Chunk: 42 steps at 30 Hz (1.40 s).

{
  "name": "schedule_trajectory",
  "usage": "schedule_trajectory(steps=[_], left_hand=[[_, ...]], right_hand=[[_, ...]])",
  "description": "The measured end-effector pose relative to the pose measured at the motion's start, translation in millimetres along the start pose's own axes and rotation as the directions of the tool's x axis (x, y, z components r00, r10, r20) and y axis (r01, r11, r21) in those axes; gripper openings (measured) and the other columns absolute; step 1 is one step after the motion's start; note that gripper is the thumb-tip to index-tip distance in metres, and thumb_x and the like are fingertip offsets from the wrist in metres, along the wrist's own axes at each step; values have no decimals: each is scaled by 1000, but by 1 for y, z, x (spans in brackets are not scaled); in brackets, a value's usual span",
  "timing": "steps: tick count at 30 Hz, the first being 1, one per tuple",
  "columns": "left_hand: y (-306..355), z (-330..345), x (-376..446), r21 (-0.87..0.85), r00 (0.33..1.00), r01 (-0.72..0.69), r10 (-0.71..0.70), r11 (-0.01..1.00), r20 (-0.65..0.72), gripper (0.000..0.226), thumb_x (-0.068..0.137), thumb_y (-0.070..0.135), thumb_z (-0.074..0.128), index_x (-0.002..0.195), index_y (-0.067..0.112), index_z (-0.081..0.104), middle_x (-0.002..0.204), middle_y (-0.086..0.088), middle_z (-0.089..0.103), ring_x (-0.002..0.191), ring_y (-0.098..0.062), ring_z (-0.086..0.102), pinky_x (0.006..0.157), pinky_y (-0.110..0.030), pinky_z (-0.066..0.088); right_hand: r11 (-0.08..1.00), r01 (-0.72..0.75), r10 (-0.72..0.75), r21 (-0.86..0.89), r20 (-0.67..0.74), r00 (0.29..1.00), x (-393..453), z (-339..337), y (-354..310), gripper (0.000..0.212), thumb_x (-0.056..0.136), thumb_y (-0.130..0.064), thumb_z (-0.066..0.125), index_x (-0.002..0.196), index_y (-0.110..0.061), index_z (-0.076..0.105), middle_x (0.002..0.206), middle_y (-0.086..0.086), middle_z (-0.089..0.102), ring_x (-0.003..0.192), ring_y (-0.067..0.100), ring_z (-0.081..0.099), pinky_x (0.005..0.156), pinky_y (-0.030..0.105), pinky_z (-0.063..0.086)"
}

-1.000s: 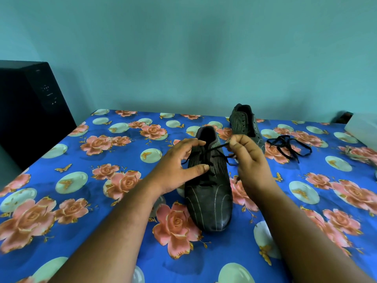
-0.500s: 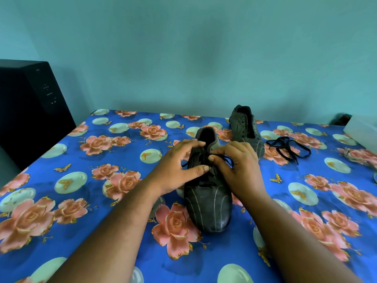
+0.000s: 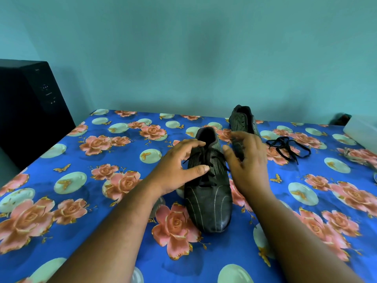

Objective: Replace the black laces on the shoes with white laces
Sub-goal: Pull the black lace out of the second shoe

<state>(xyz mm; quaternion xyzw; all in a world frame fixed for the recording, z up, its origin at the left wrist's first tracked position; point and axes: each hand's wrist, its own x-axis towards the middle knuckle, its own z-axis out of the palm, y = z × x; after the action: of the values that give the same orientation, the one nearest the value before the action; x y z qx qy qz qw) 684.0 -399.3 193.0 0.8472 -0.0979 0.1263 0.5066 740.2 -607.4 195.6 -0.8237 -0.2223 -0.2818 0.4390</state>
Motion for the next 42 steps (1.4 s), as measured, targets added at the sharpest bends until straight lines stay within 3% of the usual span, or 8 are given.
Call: schedule_trajectory(steps=[4, 12, 21, 25, 29, 35, 38, 42], left_hand=[[4, 0, 0, -31, 999, -37, 37, 999, 1, 56, 85, 25, 81, 135, 30, 57, 137, 14, 54, 127, 9, 50, 102, -6, 37], [-1, 1, 1, -2, 999, -36, 36, 999, -6, 57, 83, 40, 79, 135, 39, 56, 142, 19, 51, 133, 2, 47, 108, -11, 35], [-4, 1, 1, 52, 1000, -21, 21, 998, -8, 60, 79, 58, 73, 134, 48, 52, 140, 25, 49, 129, -5, 51, 105, -22, 41], [-4, 0, 1, 59, 1000, -30, 30, 998, 5, 56, 85, 47, 77, 136, 45, 52, 142, 25, 49, 131, -3, 49, 103, -16, 36], [-2, -1, 0, 48, 1000, 10, -9, 999, -19, 62, 74, 64, 71, 131, 51, 51, 136, 24, 52, 123, 0, 54, 97, -14, 37], [-2, -2, -2, 38, 1000, -15, 16, 999, -3, 59, 80, 59, 75, 135, 49, 54, 141, 24, 50, 118, -4, 56, 101, -21, 45], [3, 1, -2, 70, 996, -45, 50, 997, -70, 48, 89, 46, 72, 135, 42, 60, 138, 23, 55, 103, 2, 59, 92, -10, 43], [6, 5, 1, 101, 966, -105, 126, 989, -227, 30, 91, 29, 76, 121, 33, 73, 123, 22, 66, 97, -7, 68, 88, -15, 51]], right_hand=[[978, 137, -119, -160, 114, 986, -4, 5, -16, 34, 90, -57, 58, 112, -34, 69, 106, -12, 65, 107, 21, 54, 88, 39, 39], [963, 235, -214, -134, 158, 964, -2, 1, -11, 18, 94, -41, 58, 92, -26, 67, 86, -15, 64, 96, 18, 53, 83, 39, 42], [904, -192, 5, 383, 439, 898, 3, -18, -14, 20, 98, -6, 62, 79, -13, 60, 65, -14, 52, 62, 3, 45, 62, 17, 39], [823, -304, 103, 480, 400, 911, 8, -26, -13, 14, 91, -21, 57, 78, -20, 61, 68, -1, 50, 63, 16, 43, 56, 30, 40], [703, -358, 270, 614, 236, 934, 16, -30, -6, 21, 89, -15, 52, 74, -27, 61, 67, -4, 52, 68, 13, 44, 72, 34, 41], [941, -303, 275, 151, 185, 944, 16, -20, 22, 14, 91, -9, 60, 84, -21, 59, 79, 2, 63, 71, 17, 55, 67, 34, 48], [998, -62, 61, 5, 127, 990, 12, -13, 20, 21, 89, -16, 57, 105, -25, 68, 101, -8, 66, 95, 19, 59, 85, 37, 49], [993, 115, -104, -35, 236, 966, 7, -4, 4, 42, 96, -32, 41, 132, -34, 62, 132, -11, 58, 125, 18, 48, 104, 39, 37]])
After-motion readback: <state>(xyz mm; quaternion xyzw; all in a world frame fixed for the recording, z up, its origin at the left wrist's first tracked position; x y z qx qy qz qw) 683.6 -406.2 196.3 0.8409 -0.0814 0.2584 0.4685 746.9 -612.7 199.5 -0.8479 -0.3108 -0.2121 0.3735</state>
